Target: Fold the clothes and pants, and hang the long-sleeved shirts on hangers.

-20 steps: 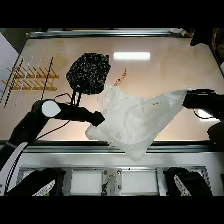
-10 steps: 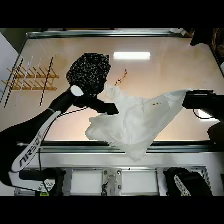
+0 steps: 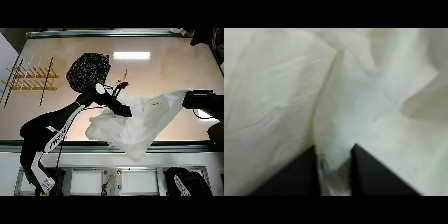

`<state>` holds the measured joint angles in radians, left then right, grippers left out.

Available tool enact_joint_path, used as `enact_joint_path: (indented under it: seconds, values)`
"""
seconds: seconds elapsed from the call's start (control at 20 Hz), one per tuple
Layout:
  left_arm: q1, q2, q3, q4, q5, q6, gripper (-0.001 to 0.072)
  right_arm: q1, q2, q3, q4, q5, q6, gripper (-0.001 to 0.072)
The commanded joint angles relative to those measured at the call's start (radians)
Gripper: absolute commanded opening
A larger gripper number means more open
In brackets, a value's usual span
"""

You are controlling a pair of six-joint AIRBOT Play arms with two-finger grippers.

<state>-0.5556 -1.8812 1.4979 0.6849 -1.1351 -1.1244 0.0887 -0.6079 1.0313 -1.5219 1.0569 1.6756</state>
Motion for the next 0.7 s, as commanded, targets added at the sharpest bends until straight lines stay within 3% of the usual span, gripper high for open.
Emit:
enact_joint_path:
  seconds: [0.0, 0.15, 0.35, 0.65]
  values:
    - [0.002, -0.021, 0.037, 0.096, -0.019, -0.096, 0.0011, 0.001, 0.000, 0.000, -0.007, -0.002, 0.000, 0.0007]
    - [0.096, 0.097, 0.037, 0.164, -0.037, -0.138, 0.0010, 0.000, 0.001, 0.017, -0.047, -0.029, 0.000, 0.0006]
    - [0.236, 0.409, 0.037, 0.238, -0.067, -0.140, 0.0010, 0.000, 0.010, 0.067, -0.031, -0.030, 0.000, 0.0006]
    - [0.242, 0.771, -0.047, 0.299, -0.119, -0.141, 0.0010, 0.002, 0.072, 0.066, 0.016, 0.040, 0.000, 0.0006]
